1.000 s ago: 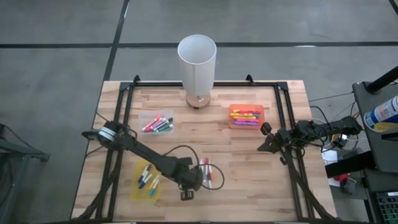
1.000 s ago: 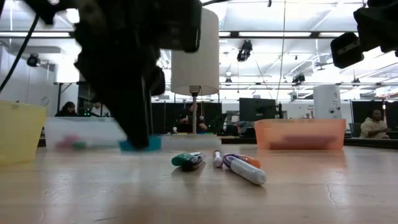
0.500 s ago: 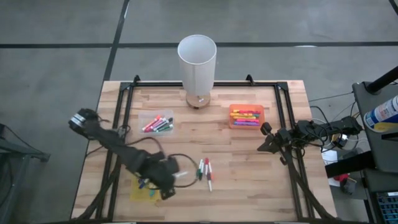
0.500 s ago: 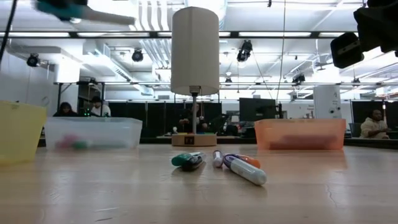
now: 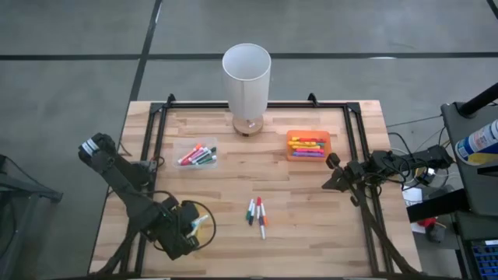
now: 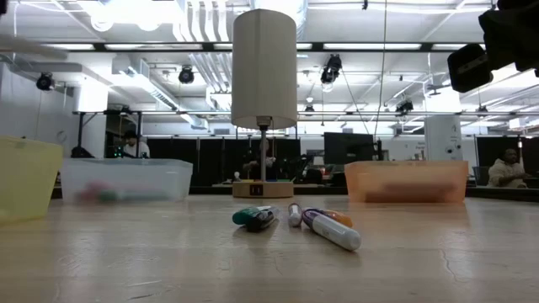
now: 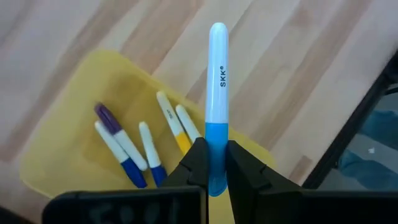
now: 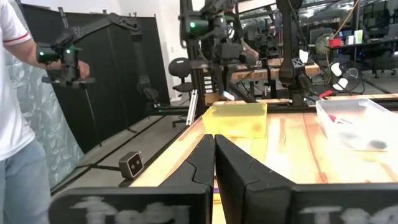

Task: Pick & Place Markers
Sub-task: Put the small light blue highlighter pen into the yellow bin

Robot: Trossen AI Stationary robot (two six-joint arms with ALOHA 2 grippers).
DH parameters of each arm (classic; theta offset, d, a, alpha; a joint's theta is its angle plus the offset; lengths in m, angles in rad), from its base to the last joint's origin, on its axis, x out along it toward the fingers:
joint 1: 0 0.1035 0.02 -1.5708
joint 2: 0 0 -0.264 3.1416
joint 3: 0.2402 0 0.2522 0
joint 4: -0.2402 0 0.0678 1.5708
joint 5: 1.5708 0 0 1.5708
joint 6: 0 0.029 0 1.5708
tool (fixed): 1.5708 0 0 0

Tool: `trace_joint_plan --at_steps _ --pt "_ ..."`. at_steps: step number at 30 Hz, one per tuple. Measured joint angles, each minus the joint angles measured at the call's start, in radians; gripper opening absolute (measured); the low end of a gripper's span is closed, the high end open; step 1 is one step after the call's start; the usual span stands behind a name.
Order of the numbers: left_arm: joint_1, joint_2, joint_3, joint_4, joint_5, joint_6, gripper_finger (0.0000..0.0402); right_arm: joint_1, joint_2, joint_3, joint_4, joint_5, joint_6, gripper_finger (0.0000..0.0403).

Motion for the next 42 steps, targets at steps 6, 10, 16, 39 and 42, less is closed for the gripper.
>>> trace_joint_plan --at_steps 6,10,16,39,42 --pt "-0.019 -0.001 -0.115 0.118 0.034 -0.057 0.0024 0.0 0.0 0.0 0.0 0.0 0.0 0.0009" --pt "-0.021 -0.001 -0.17 0.171 0.07 -0.073 0.0024 0.0 0.0 0.0 0.0 0.0 0.0 0.0009" --pt "-0.021 -0.002 -0.205 0.187 0.073 -0.087 0.0024 0.0 0.0 0.0 0.0 0.0 0.0 0.0009" --pt "-0.02 -0.002 -0.213 0.217 0.075 -0.092 0.0029 0.0 0.0 0.0 0.0 0.0 0.0 0.0009" --pt "-0.02 -0.002 -0.213 0.217 0.075 -0.091 0.0029 0.0 0.0 0.0 0.0 0.0 0.0 0.0009"
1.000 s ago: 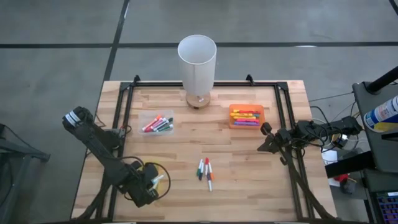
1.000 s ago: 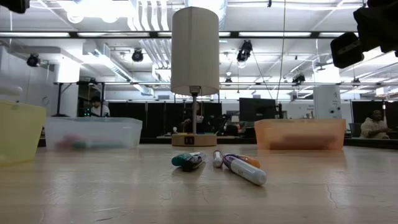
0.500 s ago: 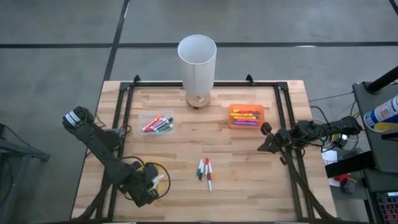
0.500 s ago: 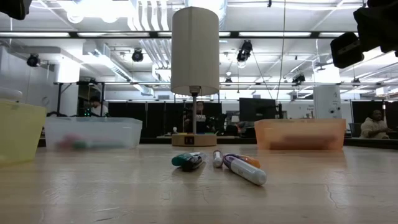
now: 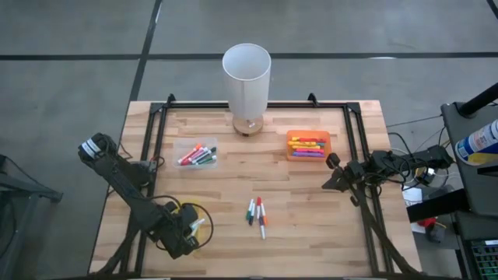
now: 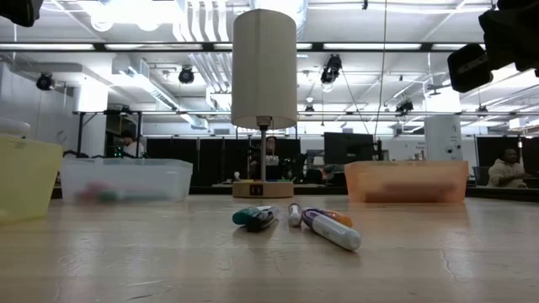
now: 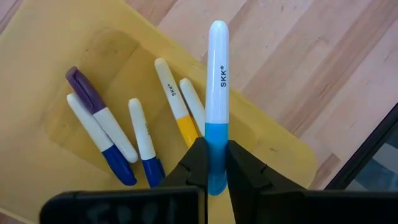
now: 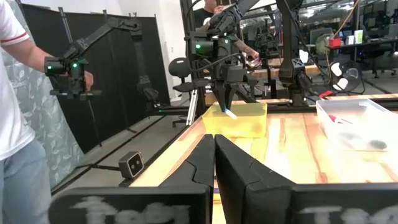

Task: Pick & Place Markers
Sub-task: Put the small light blue highlighter pen into the yellow bin

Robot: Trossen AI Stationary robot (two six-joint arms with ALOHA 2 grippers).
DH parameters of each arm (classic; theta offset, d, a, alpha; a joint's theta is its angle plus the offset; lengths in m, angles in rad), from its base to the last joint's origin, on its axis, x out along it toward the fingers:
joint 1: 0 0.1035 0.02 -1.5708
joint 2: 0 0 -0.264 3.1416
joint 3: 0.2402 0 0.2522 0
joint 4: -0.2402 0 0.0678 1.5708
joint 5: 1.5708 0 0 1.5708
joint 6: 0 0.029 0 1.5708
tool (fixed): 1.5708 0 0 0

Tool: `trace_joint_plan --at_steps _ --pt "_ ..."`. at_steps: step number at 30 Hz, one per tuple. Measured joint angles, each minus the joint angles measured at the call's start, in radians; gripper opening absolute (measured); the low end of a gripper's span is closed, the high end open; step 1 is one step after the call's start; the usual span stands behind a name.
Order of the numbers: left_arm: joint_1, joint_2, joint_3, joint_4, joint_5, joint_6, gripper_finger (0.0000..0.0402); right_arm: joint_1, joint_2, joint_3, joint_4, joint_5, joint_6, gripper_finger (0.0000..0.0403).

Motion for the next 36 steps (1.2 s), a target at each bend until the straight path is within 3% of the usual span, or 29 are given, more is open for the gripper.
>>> trace_joint_plan --at_steps 20,36 --pt "-0.003 0.0 -0.037 -0.002 0.044 -0.012 0.003 0.0 0.0 0.0 0.0 0.0 0.0 0.0009" --pt "-0.027 0.0 -0.1 0.0 0.087 -0.254 0.0029 0.0 0.0 0.0 0.0 0.0 0.0 0.0009"
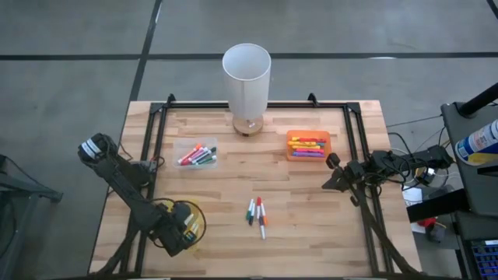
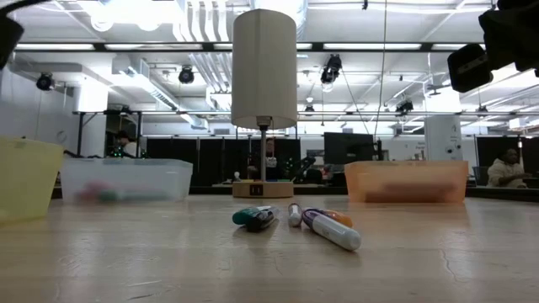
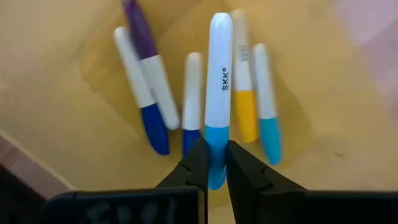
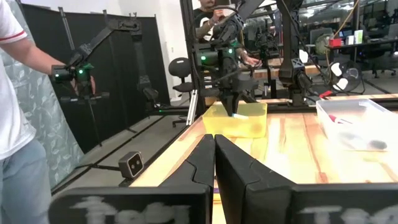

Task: Pick & Place Markers
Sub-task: Put the small light blue highlighter pen into the yellow bin, then put the small black highlighter pen into the yellow bin

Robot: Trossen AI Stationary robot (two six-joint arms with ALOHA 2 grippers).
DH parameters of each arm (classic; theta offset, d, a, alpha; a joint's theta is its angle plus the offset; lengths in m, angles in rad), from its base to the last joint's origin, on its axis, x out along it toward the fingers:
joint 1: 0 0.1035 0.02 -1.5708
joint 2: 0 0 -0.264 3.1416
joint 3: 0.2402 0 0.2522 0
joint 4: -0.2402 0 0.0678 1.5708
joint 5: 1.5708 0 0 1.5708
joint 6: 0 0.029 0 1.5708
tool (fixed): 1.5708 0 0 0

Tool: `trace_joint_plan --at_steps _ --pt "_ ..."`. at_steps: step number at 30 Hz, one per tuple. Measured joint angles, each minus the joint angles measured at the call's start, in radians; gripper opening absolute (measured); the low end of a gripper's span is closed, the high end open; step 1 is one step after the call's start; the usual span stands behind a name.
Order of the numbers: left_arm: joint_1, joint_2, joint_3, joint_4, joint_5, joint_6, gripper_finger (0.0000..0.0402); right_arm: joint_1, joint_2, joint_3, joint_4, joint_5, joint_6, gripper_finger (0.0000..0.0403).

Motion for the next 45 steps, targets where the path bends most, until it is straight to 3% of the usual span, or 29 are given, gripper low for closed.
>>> trace_joint_plan --at_steps 5,12,19,24,30,40,45 --pt "0.0 0.0 -0.03 0.008 0.027 -0.033 0.0035 0.0 0.0 0.0 0.0 0.0 0.0 0.0009" --pt "0.007 -0.005 -0.027 0.019 -0.092 -0.058 0.0072 0.0 0.0 0.0 0.0 0.0 0.0 0.0009" --pt "0.011 -0.007 -0.027 0.022 -0.042 -0.081 0.0124 0.0 0.0 0.0 0.0 0.0 0.0 0.0009" --pt "0.016 -0.036 0.014 0.037 -0.03 -0.069 0.013 0.0 0.0 0.0 0.0 0.0 0.0 0.0009" --pt "0.023 -0.091 0.076 0.036 -0.142 -0.064 0.0131 0.0 0.0 0.0 0.0 0.0 0.0 0.0009" --pt "0.031 -0.155 0.213 0.082 -0.52 0.003 0.0131 0.0 0.0 0.0 0.0 0.0 0.0 0.0009" --pt "0.046 -0.156 0.254 0.117 -0.609 0.058 0.0131 0.0 0.0 0.0 0.0 0.0 0.0 0.0009"
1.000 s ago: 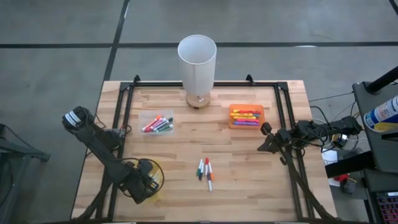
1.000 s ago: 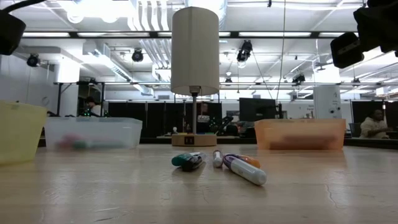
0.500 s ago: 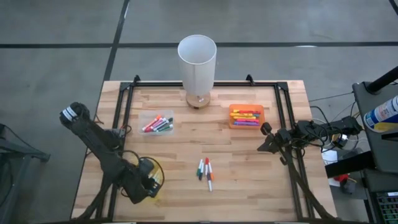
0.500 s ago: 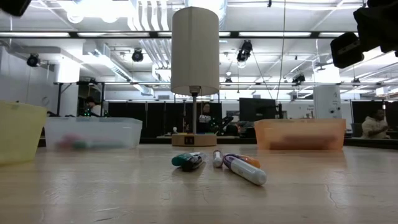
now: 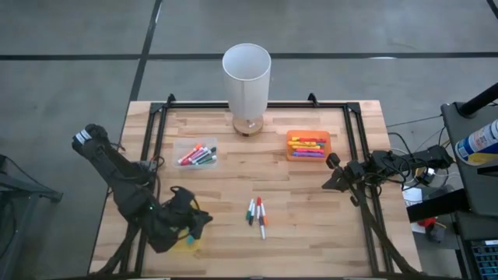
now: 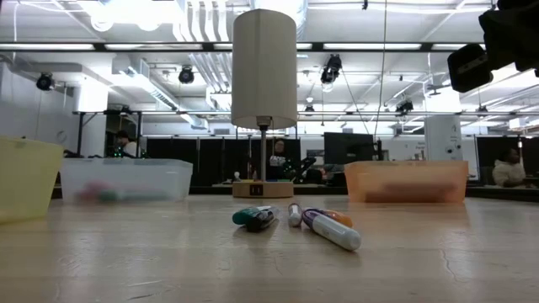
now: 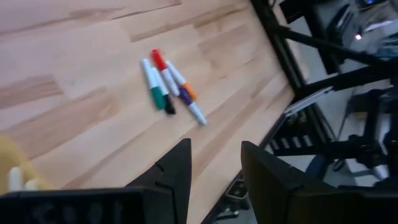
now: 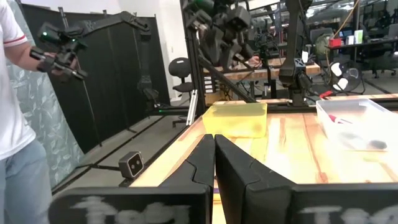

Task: Pick & Place Markers
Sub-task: Put the small black highlighter pen into the yellow bin

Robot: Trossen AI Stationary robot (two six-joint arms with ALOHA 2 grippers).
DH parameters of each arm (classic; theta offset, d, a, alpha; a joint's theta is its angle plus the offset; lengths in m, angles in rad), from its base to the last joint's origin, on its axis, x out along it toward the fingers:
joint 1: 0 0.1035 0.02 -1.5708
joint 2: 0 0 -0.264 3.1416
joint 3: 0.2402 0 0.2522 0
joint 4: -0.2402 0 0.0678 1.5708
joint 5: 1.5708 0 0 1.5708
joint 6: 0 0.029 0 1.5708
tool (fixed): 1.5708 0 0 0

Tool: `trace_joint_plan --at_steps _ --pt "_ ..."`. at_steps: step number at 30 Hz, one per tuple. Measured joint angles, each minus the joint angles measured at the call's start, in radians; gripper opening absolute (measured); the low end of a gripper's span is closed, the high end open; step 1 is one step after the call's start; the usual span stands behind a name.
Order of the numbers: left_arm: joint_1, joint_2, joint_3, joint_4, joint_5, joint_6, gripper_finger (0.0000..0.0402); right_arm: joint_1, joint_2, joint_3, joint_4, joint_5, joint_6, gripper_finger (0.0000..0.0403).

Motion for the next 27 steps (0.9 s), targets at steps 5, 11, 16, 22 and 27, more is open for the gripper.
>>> trace_joint_plan --at_steps 5,11,16,22,27 --pt "0.025 0.0 0.0 0.069 -0.002 0.053 0.0131 0.0 0.0 0.0 0.0 0.0 0.0 0.0009" --pt "0.055 0.0 -0.006 0.124 -0.003 0.066 0.0131 0.0 0.0 0.0 0.0 0.0 0.0 0.0009" --pt "0.062 0.0 -0.006 0.161 -0.003 0.089 0.0131 0.0 0.0 0.0 0.0 0.0 0.0 0.0009" --pt "0.062 0.001 -0.006 0.176 -0.015 0.089 0.0131 0.0 0.0 0.0 0.0 0.0 0.0 0.0009" --pt "0.064 0.014 -0.006 0.22 -0.025 0.09 0.0131 0.0 0.0 0.0 0.0 0.0 0.0 0.0009"
